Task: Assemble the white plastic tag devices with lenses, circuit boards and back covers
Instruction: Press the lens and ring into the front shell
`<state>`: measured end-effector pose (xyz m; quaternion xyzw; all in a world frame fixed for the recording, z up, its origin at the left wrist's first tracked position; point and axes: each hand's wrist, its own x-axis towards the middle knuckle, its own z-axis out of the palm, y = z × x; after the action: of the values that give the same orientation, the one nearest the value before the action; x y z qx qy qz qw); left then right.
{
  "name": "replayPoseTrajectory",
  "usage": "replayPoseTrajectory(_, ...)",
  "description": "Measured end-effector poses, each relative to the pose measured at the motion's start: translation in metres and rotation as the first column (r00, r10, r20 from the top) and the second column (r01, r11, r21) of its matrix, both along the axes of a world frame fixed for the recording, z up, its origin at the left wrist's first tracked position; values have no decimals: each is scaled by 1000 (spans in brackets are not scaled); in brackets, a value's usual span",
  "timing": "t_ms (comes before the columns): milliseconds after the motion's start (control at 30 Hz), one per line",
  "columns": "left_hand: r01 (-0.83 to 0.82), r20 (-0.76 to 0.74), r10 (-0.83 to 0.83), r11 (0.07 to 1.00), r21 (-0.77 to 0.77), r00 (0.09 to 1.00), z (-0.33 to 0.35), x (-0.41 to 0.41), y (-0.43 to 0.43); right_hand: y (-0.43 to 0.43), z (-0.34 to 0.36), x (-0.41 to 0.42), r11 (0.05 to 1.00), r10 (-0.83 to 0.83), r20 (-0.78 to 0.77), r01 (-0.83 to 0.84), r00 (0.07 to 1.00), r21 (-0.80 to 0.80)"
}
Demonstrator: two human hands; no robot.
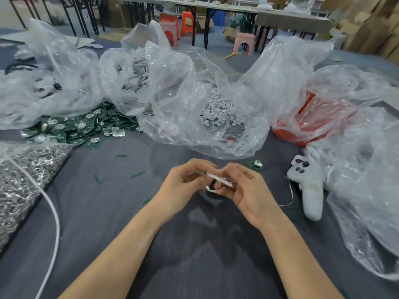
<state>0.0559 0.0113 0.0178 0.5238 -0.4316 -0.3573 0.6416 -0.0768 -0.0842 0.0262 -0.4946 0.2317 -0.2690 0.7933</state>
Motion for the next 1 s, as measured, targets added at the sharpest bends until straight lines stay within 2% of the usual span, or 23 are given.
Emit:
replayPoseTrajectory(133,18,41,-19,1000,16,999,-1,-1,0,-3,2,-6,999,48,8,-49,999,9)
replayPoseTrajectory(233,-76,101,71,996,44,992,-3,1,-1,-4,2,-7,998,-21,-50,18,999,-64)
replayPoseTrajectory(300,-167,297,138,983,74,945,-7,6,-1,-6,0,-7,947,-197,-151,148,969,-286)
replayPoseTrajectory(367,-184,522,97,976,117,848,-12,11,1,-9,-2,-7,852,-346,-214,212,913,-478)
replayPoseTrajectory(433,-147,639,-1,973,178,769,-17,13,2,-12,-4,-9,823,-426,-241,263,872,-503)
replayPoseTrajectory(500,-132,712,-71,965,225,699,-21,13,0,-14,-8,-9,829,-471,-251,326,846,-455)
replayPoseTrajectory(567,-128,749,-93,964,233,656,-22,12,-1,-15,-10,-9,846,-475,-246,363,845,-390)
replayPoseTrajectory(767,-127,750,-57,974,186,659,-21,11,-1,-11,-10,-5,875,-456,-224,389,861,-287)
replayPoseTrajectory(833,-144,758,-41,974,176,651,-21,9,-1,-9,-13,-4,864,-461,-274,358,844,-353)
replayPoseTrajectory(933,-170,763,-14,972,162,646,-22,8,-1,-8,-17,-4,791,-516,-374,261,771,-553)
replayPoseTrajectory(1000,-174,766,-13,971,162,643,-23,7,-1,-6,-18,-4,763,-525,-390,215,756,-610)
